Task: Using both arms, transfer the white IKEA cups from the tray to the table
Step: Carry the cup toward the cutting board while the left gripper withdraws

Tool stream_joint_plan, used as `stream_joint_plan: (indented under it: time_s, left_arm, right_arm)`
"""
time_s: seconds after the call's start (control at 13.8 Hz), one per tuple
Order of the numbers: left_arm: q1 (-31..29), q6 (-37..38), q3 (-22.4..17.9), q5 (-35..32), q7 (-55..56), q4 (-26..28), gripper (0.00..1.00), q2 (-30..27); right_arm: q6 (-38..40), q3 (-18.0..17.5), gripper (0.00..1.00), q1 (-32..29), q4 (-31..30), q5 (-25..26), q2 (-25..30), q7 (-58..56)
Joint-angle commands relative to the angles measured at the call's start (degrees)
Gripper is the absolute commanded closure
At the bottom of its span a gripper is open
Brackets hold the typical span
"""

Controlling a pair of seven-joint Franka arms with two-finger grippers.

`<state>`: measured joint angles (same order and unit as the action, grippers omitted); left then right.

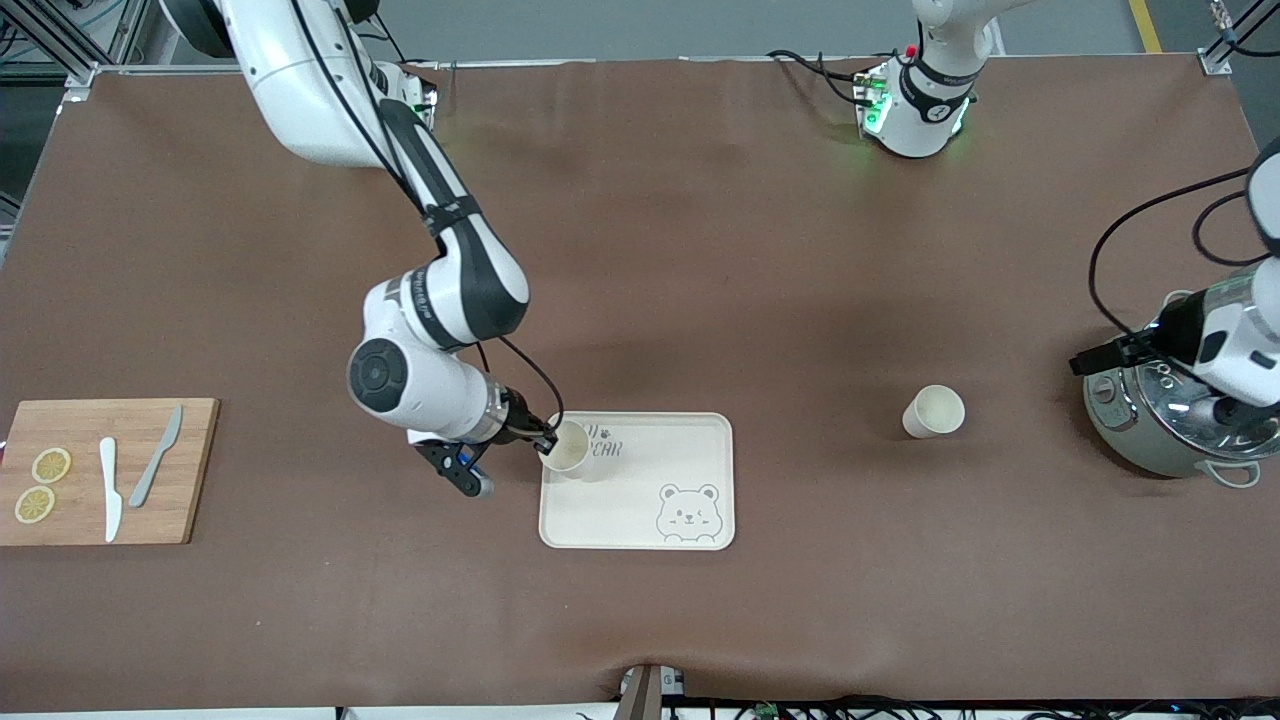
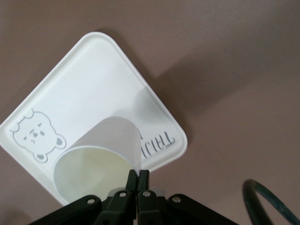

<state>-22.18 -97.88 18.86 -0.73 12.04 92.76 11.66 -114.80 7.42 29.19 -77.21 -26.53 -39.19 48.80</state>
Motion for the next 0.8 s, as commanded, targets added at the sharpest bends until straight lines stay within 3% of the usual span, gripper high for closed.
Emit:
stream_joint_plan:
  time_s: [0.0, 0.14, 0.43, 0.72]
  left_arm:
    - [-0.1, 6.0, 0.1, -2.2, -2.0, -4.2, 0.00, -2.1]
    - [-0.1, 7.6, 0.2, -4.1, -4.1, -6.4, 0.00, -3.7]
    - [-0.1, 14.4, 0.6, -3.9, -4.3, -12.1, 0.00, -4.2]
    - [-0.1, 16.3, 0.5, -3.0, -4.1, -10.8, 0.00, -9.5]
  right_arm:
    - [10.5, -0.8, 1.00, -4.5, 0.1, 4.7, 5.7, -3.8]
    - [13.0, -0.8, 1.00, -6.2, -5.5, 10.6, 10.1, -9.7]
    - [12.5, -0.8, 1.00, -13.9, -20.4, 17.0, 21.0, -27.5]
    - [12.1, -0.7, 1.00, -21.6, -30.3, 22.6, 29.2, -42.8]
